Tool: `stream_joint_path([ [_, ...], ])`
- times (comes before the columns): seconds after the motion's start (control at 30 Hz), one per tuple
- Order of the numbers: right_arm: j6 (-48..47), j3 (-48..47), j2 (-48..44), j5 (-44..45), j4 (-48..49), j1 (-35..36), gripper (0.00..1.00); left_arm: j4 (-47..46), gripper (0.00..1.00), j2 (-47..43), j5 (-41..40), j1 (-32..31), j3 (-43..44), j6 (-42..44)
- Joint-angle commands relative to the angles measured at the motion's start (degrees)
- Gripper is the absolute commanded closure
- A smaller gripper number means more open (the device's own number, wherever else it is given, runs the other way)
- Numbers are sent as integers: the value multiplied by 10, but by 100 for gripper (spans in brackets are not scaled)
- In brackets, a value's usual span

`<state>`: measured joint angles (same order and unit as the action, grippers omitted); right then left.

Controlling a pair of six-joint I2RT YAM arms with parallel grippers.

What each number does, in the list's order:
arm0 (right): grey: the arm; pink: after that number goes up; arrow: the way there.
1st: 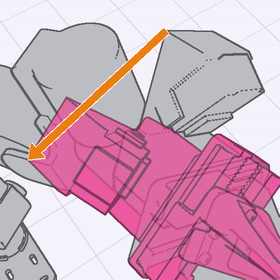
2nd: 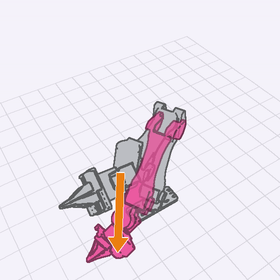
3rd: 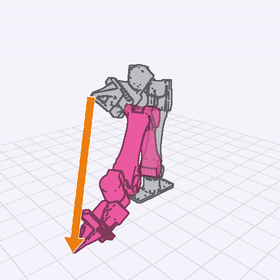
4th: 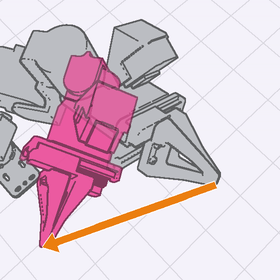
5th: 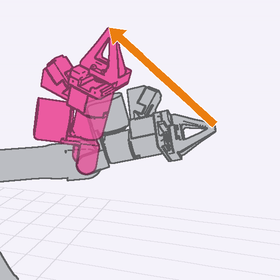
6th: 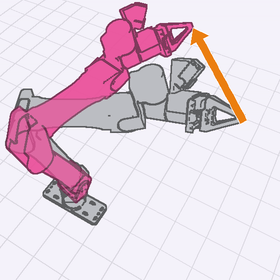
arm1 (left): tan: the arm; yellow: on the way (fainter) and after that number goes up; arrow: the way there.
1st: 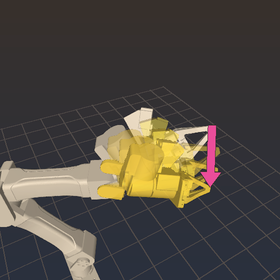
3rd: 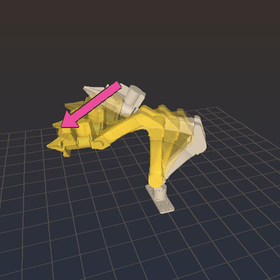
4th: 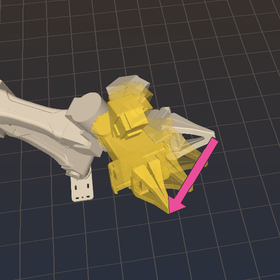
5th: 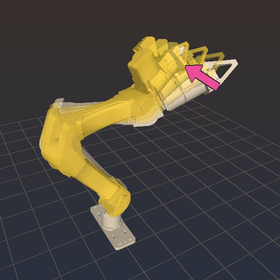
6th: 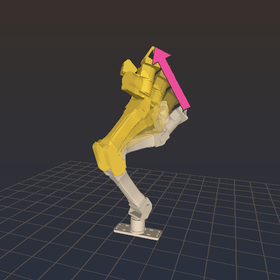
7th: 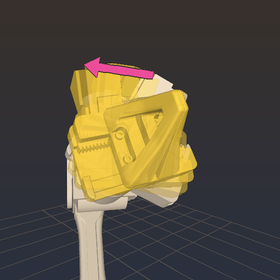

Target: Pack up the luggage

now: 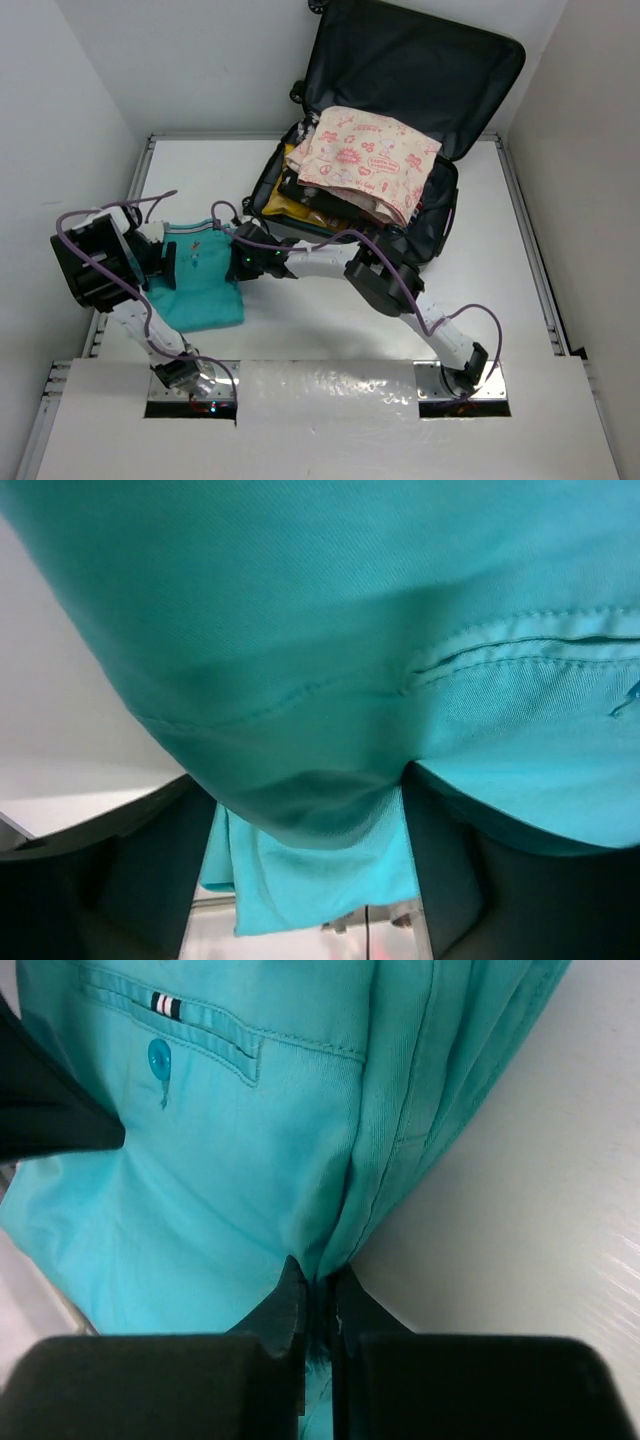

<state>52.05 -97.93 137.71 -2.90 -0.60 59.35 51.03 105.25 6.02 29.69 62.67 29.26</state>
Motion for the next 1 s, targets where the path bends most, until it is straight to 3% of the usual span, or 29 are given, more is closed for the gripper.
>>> stream_joint_path([
  [0.0,-12,16,31,-15,-7,5,100,-75,35,87,95,7,-11,4],
  [0.07,-21,11,27,-32,2,4,100,-57,64,86,143,7,3,19],
  [0.1,-26,3,25,-34,2,4,100,-50,100,82,166,6,9,18],
  [0.23,-48,3,-22,-31,49,-3,100,13,100,34,261,7,55,56],
  [0.53,-72,-26,-123,-30,61,-42,100,96,100,-82,288,7,167,62],
  [0.83,-86,-175,-110,-78,11,-114,100,116,100,-52,330,-2,382,-22],
  [0.97,-77,-227,-132,-86,-19,-153,100,94,100,-6,320,-72,539,-83],
])
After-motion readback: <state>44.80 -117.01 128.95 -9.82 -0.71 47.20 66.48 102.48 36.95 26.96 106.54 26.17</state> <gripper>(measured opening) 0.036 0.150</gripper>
